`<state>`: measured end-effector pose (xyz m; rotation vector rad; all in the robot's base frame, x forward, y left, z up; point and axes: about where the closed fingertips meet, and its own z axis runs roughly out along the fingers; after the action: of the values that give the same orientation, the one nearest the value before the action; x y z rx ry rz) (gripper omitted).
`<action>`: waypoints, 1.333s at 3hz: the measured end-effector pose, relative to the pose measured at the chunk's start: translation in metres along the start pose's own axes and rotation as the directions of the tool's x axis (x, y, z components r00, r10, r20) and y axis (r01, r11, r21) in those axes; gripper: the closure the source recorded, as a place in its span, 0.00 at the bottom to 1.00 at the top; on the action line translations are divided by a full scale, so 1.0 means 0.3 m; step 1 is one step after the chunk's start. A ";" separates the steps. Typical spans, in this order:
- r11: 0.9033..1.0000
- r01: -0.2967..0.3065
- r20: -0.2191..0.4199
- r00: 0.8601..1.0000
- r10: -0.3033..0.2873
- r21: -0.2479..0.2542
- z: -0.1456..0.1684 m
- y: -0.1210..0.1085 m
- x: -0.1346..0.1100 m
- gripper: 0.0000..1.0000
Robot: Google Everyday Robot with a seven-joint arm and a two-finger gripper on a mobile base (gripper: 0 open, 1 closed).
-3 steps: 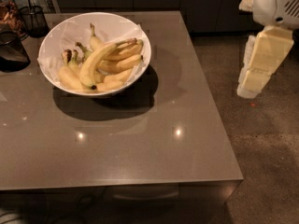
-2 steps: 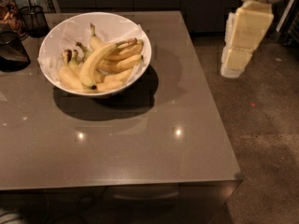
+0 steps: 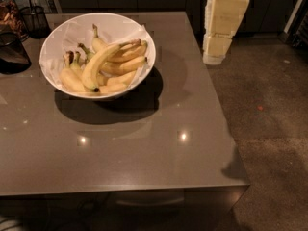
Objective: Pick banana from white bowl
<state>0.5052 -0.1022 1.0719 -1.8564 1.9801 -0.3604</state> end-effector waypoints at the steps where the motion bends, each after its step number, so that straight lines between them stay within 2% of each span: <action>1: 0.998 0.059 0.005 0.998 -0.059 0.008 0.047 -0.048 -0.079 0.00; 2: 0.985 0.172 -0.012 0.985 -0.172 -0.016 0.152 -0.098 -0.195 0.00; 3: 0.956 0.287 -0.024 0.957 -0.289 -0.060 0.267 -0.125 -0.288 0.00; 4: 0.916 0.392 -0.028 0.918 -0.396 -0.084 0.352 -0.142 -0.379 0.00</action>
Offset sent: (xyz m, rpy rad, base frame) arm 0.0802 0.0974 -0.0545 -0.2158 0.0885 0.2679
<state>0.5953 0.0159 1.0103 -2.3187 1.6544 -0.4477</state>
